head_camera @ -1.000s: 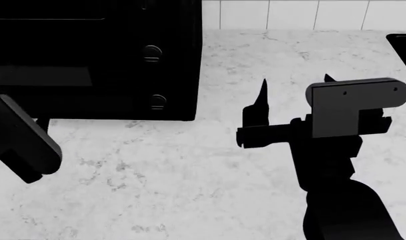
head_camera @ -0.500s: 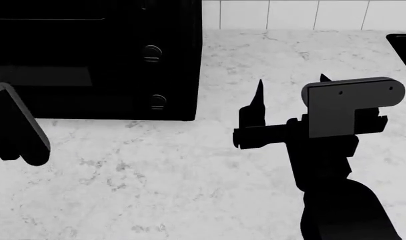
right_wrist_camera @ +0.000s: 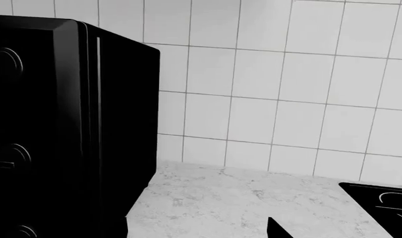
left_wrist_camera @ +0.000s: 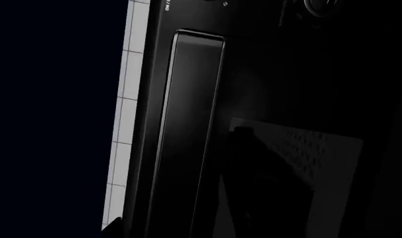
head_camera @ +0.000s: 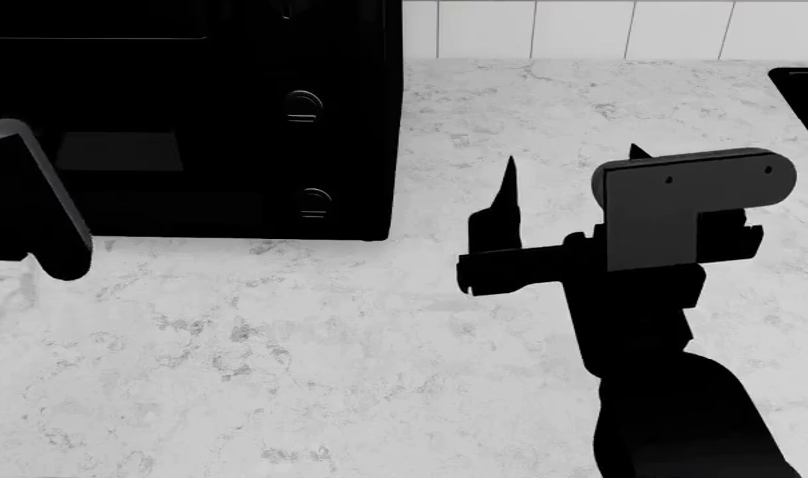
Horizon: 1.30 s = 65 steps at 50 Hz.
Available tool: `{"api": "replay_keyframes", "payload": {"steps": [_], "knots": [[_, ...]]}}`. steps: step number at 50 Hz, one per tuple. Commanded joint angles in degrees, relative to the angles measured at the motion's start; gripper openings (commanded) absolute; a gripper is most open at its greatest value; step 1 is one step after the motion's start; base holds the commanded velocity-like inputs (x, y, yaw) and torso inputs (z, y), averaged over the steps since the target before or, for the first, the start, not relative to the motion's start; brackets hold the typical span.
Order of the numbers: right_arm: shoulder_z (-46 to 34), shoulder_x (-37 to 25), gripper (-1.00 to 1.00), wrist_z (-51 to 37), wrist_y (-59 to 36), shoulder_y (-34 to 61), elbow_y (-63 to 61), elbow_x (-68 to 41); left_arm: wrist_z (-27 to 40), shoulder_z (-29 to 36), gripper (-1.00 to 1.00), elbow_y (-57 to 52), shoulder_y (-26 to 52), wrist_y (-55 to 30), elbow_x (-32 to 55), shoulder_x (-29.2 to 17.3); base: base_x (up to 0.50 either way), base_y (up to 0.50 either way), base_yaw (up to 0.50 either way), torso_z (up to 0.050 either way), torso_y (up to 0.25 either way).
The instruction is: Open the toaster oven door.
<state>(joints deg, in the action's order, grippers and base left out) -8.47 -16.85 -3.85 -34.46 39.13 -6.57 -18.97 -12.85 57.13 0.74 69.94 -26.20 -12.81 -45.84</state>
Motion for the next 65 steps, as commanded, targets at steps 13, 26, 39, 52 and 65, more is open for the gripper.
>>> {"api": "replay_keyframes", "payload": {"steps": [13,26,39,52,65], "knots": [[-1.0,-0.2,1.00,0.1,0.4,1.2,1.5,0.1,2.8,3.1,1.00,21.0,5.9,13.9,-2.9,6.7,0.00,0.00,0.00,0.000,0.000],[-1.2,-0.2,1.00,0.1,1.3,1.1,2.5,0.1,3.7,3.9,1.00,29.4,8.7,18.2,-3.8,9.3,0.00,0.00,0.00,0.000,0.000],[-1.5,-0.3,1.00,-0.2,1.1,1.0,2.2,-0.1,4.5,5.4,1.00,34.6,10.2,21.7,-5.3,11.0,0.00,0.00,0.00,0.000,0.000],[-1.4,-0.5,1.00,-0.5,1.1,1.1,2.2,-0.5,5.8,6.5,1.00,41.8,11.8,25.3,-6.2,13.5,0.00,0.00,0.00,0.000,0.000],[-1.6,-0.8,1.00,-0.8,0.6,1.4,1.9,-0.6,6.7,7.1,1.00,46.8,13.3,27.7,-6.7,14.8,0.00,0.00,0.00,0.000,0.000]]}}
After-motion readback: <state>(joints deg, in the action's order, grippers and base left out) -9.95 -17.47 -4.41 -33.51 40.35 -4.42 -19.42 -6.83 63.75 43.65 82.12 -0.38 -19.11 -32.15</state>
